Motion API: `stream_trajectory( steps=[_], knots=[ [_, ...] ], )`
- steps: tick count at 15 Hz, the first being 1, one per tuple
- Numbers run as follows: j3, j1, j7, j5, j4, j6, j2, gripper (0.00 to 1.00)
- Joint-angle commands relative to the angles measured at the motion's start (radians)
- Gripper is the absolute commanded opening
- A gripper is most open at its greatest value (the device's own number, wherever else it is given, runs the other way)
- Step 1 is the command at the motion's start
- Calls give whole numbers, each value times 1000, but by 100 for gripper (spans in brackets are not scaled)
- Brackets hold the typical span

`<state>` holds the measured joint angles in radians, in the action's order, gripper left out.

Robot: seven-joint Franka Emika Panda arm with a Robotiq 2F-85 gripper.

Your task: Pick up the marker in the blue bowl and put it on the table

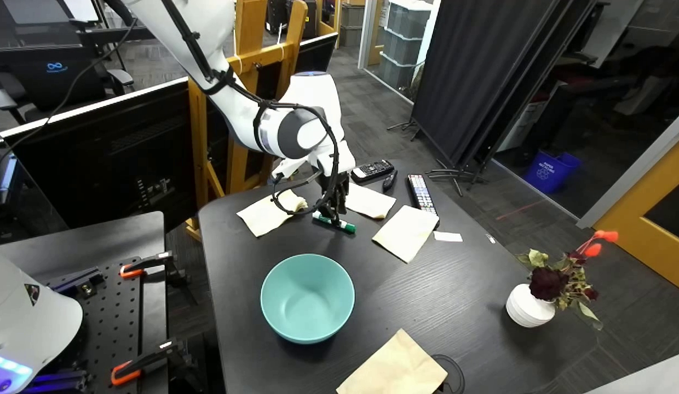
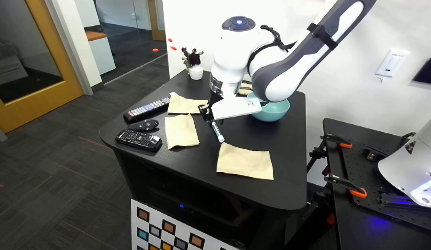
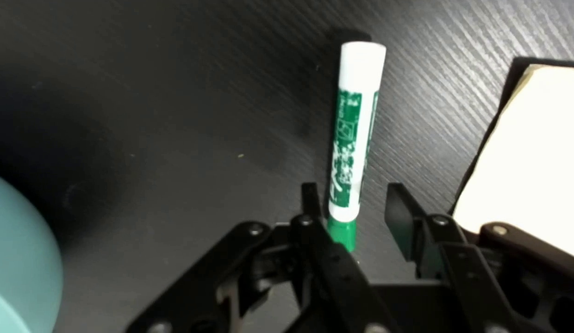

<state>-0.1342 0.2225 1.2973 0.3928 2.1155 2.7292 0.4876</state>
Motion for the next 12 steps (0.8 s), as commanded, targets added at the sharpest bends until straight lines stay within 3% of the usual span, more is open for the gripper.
stream_trajectory(
  steps=[1, 4, 12],
  knots=[
    [-50, 48, 11, -3, 41, 23, -51, 74],
    [-76, 79, 25, 14, 104, 43, -125, 98],
    [-21, 48, 29, 68, 367, 39, -428, 100]
  ],
)
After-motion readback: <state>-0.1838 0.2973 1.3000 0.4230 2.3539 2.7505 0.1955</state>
